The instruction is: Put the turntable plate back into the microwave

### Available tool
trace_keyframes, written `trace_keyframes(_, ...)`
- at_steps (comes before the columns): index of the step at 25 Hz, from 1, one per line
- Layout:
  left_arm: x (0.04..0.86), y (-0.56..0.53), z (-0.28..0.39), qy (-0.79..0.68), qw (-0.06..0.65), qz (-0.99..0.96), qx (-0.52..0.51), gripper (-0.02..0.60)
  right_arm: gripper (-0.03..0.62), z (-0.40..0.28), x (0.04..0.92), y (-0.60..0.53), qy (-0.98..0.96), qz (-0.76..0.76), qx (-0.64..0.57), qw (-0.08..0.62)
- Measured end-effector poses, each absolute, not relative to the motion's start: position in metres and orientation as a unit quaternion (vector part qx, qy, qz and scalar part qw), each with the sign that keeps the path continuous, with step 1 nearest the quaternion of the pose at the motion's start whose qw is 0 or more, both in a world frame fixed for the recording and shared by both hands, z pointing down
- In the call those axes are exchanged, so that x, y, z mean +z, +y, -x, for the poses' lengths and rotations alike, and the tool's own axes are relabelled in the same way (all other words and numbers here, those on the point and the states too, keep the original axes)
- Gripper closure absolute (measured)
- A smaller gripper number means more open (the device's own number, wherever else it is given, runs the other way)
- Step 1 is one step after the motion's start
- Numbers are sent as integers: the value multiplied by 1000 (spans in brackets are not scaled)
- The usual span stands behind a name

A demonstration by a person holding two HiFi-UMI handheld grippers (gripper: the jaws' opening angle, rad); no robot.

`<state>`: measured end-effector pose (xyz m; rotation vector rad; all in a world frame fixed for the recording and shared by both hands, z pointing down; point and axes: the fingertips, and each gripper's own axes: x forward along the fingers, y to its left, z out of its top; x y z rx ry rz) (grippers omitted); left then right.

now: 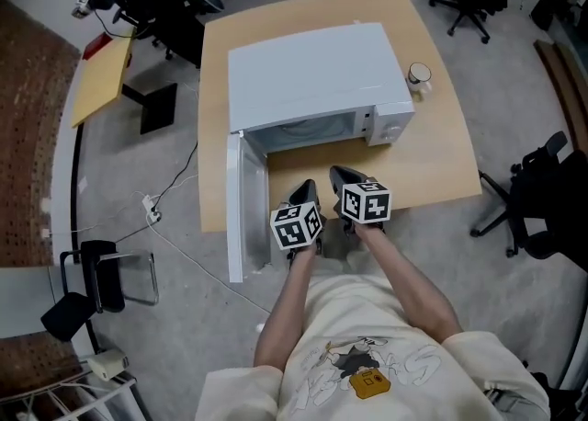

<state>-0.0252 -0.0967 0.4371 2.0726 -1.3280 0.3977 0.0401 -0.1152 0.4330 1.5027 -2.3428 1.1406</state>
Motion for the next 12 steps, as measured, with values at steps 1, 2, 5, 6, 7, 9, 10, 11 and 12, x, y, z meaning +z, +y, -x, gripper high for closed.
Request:
trace_keyframes(1, 436, -98, 25, -503, 321, -789, 144, 583, 588, -41, 433, -116, -777, -499, 377, 67)
trace_keyframes(2, 435, -101, 25, -502, 322, -791, 138, 583, 587, -41, 432, -117, -777, -500, 377, 66)
trace_keyframes(5, 434, -103, 25, -497, 328, -794, 122, 583, 588, -42, 433, -117, -774, -502, 380, 63)
trace_keyframes(6, 434, -103, 24, -496, 328, -795, 121, 583, 588, -41, 433, -117, -774, -502, 380, 64)
trace_keyframes(7, 434, -103, 23, -494, 329, -796, 121, 583, 588, -41, 433, -118, -774, -502, 380, 65)
trace_keyframes(9, 434, -105, 21, -491, 331, -797, 120, 583, 588, -40, 432, -121, -775, -502, 379, 66)
trace_keyframes(10, 434, -107, 21, -490, 331, -798, 120, 583, 587, -39, 431, -123, -776, -502, 377, 67)
trace_keyframes(11, 434, -108, 20, -488, 330, -799, 120, 583, 588, -39, 431, -124, -776, -501, 376, 67)
trace_keyframes(12, 433, -109, 20, -487, 329, -800, 121, 583, 588, -38, 430, -125, -777, -501, 375, 67)
